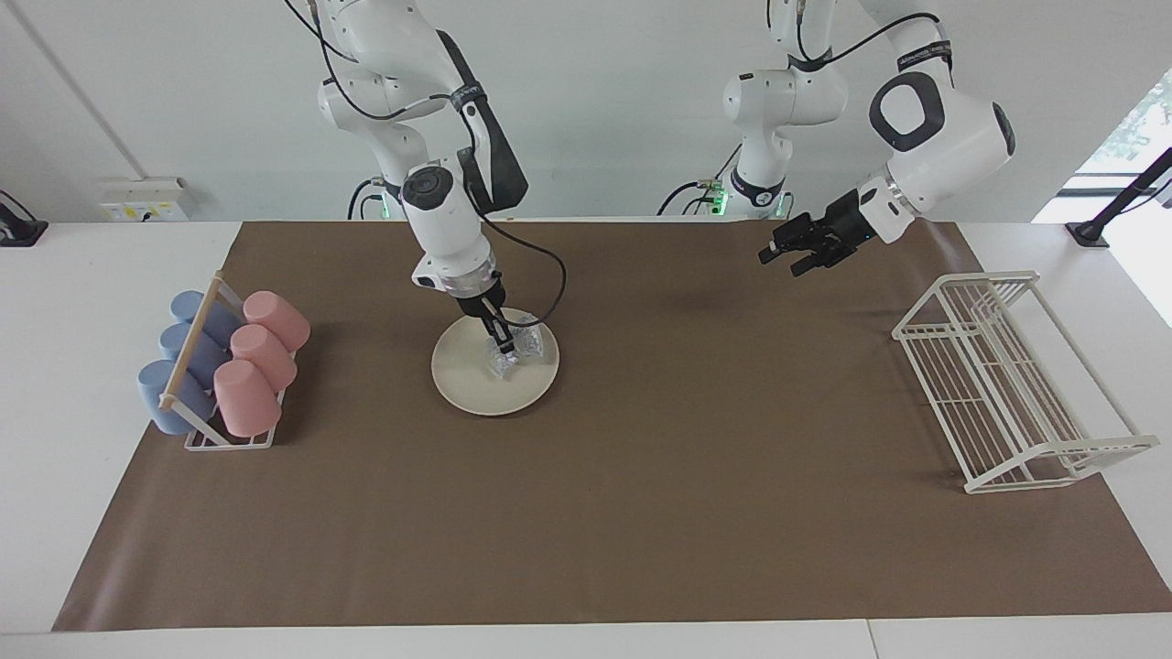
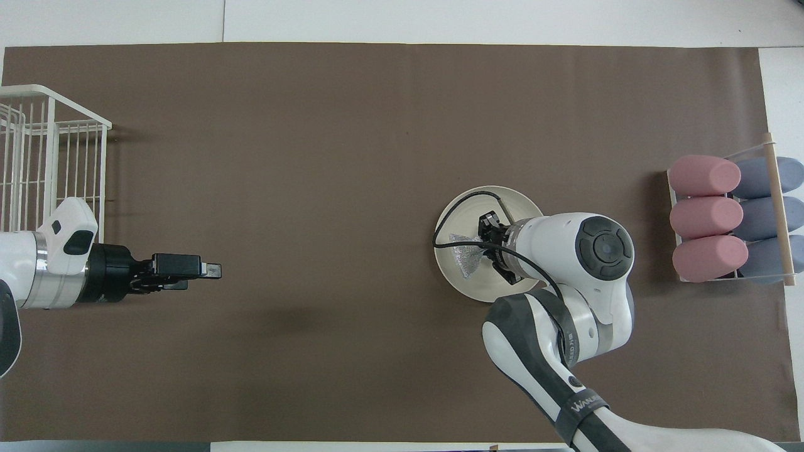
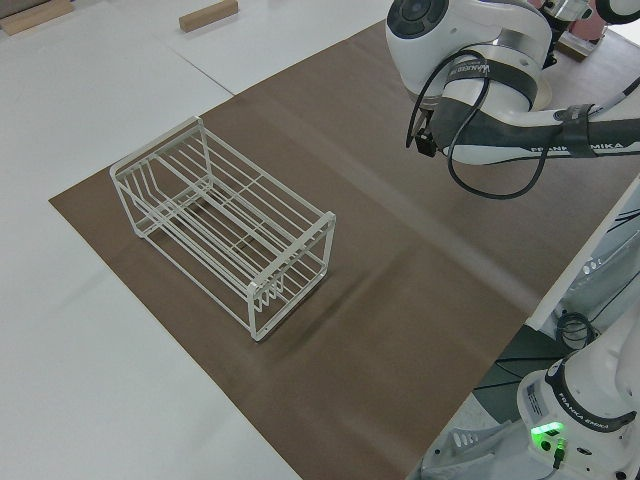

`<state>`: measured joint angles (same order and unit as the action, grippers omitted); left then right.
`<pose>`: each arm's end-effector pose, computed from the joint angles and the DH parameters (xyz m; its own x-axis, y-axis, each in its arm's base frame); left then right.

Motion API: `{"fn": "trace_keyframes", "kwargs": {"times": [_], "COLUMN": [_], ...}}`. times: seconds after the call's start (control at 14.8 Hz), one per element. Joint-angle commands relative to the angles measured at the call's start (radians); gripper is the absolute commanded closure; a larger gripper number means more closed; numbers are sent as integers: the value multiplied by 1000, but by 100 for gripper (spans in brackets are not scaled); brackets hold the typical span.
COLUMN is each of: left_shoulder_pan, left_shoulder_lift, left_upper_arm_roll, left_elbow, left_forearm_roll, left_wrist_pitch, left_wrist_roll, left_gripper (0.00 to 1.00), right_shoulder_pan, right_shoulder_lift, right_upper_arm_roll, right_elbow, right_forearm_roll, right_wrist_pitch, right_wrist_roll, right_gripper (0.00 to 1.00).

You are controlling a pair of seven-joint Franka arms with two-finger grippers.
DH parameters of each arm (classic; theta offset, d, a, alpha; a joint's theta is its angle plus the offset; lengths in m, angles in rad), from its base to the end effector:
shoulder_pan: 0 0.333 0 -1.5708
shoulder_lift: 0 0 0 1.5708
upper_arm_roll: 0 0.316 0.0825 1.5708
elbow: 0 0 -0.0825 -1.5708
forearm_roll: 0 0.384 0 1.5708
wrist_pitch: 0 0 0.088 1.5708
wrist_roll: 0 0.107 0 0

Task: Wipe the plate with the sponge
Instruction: 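Rub the sponge across the cream plate with the right gripper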

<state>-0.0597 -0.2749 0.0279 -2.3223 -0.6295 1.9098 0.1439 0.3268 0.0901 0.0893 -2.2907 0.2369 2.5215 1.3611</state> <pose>0.4499 -0.0561 0.4511 0.9921 0.0444 -0.1175 0.1024 -0.8277 0.5518 0.4922 0.2149 0.3254 0.4330 -0.8904 -0.1403 -0.8978 -0.4119 -0.1560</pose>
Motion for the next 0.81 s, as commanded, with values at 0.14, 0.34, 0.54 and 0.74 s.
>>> {"fn": "trace_keyframes", "kwargs": {"times": [0.14,0.34,0.54,0.74], "left_shoulder_pan": [20,24,35,49], "left_shoulder_lift": [5,34,39,39], "left_upper_arm_roll": [-16,-16,-14,-14], "left_elbow": [23,75,80,80], "left_forearm_roll": [48,48,48,48], "left_wrist_pitch": [26,21,21,17], "left_wrist_roll": [-14,-15,-14,-14], "left_gripper": [0,0,0,0], "right_shoulder_pan": [-2,-31,-104,-146], "right_shoulder_lift": [42,40,43,45], "right_upper_arm_roll": [9,7,7,7], "right_elbow": [-15,-33,-36,-36], "right_forearm_roll": [24,24,24,24], "right_wrist_pitch": [53,59,65,65], "right_wrist_roll": [-37,-118,-284,-382], "right_gripper": [100,100,100,100]}}
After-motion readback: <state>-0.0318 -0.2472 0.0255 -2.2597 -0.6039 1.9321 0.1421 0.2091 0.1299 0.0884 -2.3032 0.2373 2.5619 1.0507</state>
